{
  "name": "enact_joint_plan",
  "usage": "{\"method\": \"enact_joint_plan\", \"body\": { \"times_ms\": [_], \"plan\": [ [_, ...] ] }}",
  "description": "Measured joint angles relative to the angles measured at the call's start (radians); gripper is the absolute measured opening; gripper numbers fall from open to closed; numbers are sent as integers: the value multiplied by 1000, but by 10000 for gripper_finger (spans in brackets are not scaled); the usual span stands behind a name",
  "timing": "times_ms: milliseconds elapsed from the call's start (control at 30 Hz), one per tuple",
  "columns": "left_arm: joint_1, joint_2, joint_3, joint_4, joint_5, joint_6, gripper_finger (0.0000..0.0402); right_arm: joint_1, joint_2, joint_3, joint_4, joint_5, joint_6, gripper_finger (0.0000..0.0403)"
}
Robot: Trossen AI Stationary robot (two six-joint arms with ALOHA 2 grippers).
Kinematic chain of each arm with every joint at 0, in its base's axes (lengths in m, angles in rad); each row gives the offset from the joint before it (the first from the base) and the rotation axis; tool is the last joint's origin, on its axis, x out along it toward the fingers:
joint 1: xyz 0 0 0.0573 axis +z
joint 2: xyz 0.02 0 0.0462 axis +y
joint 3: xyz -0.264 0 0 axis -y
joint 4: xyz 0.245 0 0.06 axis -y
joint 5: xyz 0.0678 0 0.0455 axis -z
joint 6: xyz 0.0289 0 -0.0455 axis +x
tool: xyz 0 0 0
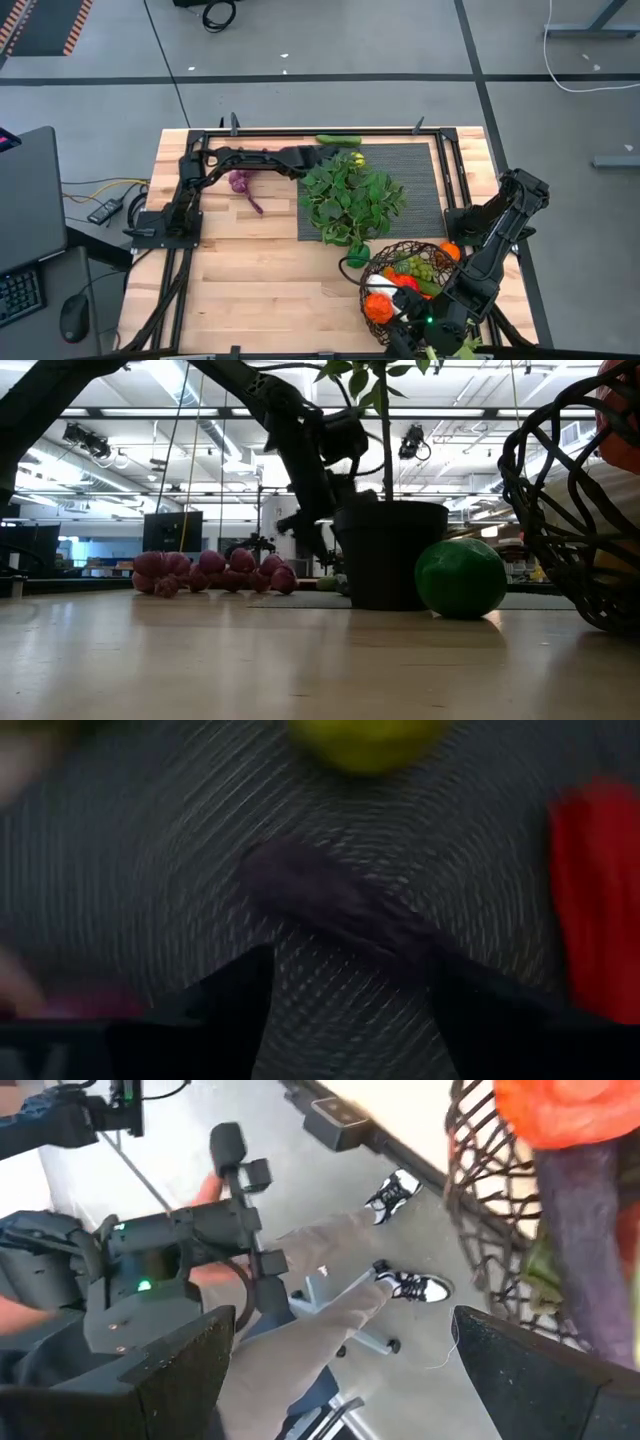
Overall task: Build produce basket
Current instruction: Put the purple eggplant into the brown wire basket
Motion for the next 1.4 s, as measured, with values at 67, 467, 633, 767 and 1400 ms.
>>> {"method": "enact_joint_plan", "body": {
  "times_ms": [67, 467, 633, 767, 1400],
  "plan": [
    [6, 2, -1, -5, 11, -211, 259, 0, 0, 0, -8, 0, -1, 379],
    [3, 98, 3, 86, 13, -526, 259, 10, 0, 0, 29, 0, 9, 379],
    [3, 97, 0, 133, 50, -531, 263, 20, 0, 0, 40, -2, 9, 379],
    [2, 95, 26, 136, 78, -529, 265, 26, 0, 0, 38, -5, 2, 379],
    [-4, 148, 29, 145, 84, -525, 209, 45, 0, 0, 34, -1, -7, 379]
  ]
}}
